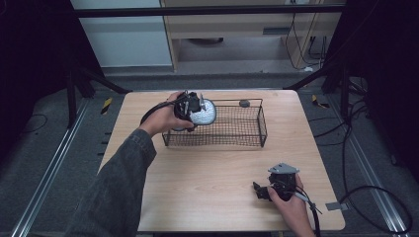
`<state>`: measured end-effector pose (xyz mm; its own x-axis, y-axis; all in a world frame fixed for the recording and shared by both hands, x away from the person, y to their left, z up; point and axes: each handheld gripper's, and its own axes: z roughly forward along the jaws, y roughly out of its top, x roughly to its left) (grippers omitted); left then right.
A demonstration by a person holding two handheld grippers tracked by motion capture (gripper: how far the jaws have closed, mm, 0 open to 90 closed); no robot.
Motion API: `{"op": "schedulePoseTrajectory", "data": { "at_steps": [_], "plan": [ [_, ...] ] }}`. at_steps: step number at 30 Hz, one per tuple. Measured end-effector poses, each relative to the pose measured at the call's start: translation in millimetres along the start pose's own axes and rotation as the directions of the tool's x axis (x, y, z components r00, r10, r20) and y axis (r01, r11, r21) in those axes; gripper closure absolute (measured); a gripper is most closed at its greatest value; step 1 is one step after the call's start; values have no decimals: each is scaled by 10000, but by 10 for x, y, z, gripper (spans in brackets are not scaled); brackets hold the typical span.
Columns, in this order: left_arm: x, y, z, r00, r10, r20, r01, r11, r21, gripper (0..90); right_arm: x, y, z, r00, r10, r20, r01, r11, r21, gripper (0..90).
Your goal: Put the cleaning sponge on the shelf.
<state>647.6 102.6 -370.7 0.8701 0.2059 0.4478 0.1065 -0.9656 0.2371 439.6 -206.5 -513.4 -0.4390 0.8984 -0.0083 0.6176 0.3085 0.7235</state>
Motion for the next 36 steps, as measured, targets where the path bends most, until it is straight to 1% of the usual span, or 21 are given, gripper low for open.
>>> {"op": "schedulePoseTrajectory", "data": {
  "at_steps": [1,3,4,6,12,13,15,16,19,23,24,25,26,27,28,29,32,33,35,36],
  "plan": [
    [1,2,10,10000,16,35,-16,10000,41,110,0,0,0,10000,-4,1,4,10000,-1,7],
    [1,-4,36,9999,-100,67,99,9999,111,109,0,0,0,10000,1,1,-1,10000,0,7],
    [12,-7,45,10000,-51,66,50,9999,143,108,0,0,0,10000,-2,1,2,10000,-1,7],
    [23,-23,63,9998,-178,93,176,9997,162,107,0,-1,0,10000,0,3,0,10000,-3,7],
    [35,-47,84,9997,-196,120,194,9997,173,102,1,-1,-1,10000,3,3,-3,10000,-5,7],
    [36,-42,84,9999,-129,76,127,9998,175,101,1,-1,-1,10000,11,-4,-11,10000,-7,7],
    [27,-37,93,9999,-100,130,98,9998,154,99,0,-1,-1,10000,-1,3,1,10000,-3,7],
    [22,-37,103,9997,-166,162,163,9997,170,99,1,-1,-1,10000,4,3,-4,10000,-3,7],
    [27,-36,127,9997,-170,189,166,9997,199,95,1,-1,-1,10000,10,-3,-10,10000,-7,7],
    [39,-39,151,9987,-372,348,366,9992,179,71,1,-1,-1,10000,5,2,-5,10000,-2,7],
    [42,-43,156,9979,-504,414,498,9986,153,62,1,-1,-2,10000,16,-3,-16,10000,-6,7],
    [54,-45,155,9981,-474,396,469,9988,121,55,1,-1,-2,10000,11,-4,-11,10000,-3,7],
    [60,-50,157,9972,-602,437,598,9981,115,51,1,-1,-1,10000,7,1,-7,10000,-2,7],
    [60,-50,157,9972,-602,437,598,9981,115,42,1,-1,-1,10000,7,1,-7,10000,-2,7],
    [68,-56,158,9960,-770,458,766,9970,96,38,1,-1,-1,10000,8,2,-8,10000,-5,7],
    [77,-57,156,9965,-727,416,725,9973,70,37,1,-1,-1,10000,13,-5,-13,10000,-7,7],
    [80,-58,151,9961,-775,427,774,9970,29,36,1,-1,-1,10000,4,2,-4,10000,-2,7],
    [74,-58,147,9953,-853,463,853,9964,12,39,1,-1,-2,10000,16,-6,-16,10000,-3,7],
    [78,-54,134,9958,-782,465,785,9969,-27,47,1,-1,-1,10000,4,3,-4,10000,-4,7],
    [76,-53,127,9956,-810,474,813,9967,-43,53,1,-1,-1,10000,7,1,-7,10000,-3,7]
  ]
}}
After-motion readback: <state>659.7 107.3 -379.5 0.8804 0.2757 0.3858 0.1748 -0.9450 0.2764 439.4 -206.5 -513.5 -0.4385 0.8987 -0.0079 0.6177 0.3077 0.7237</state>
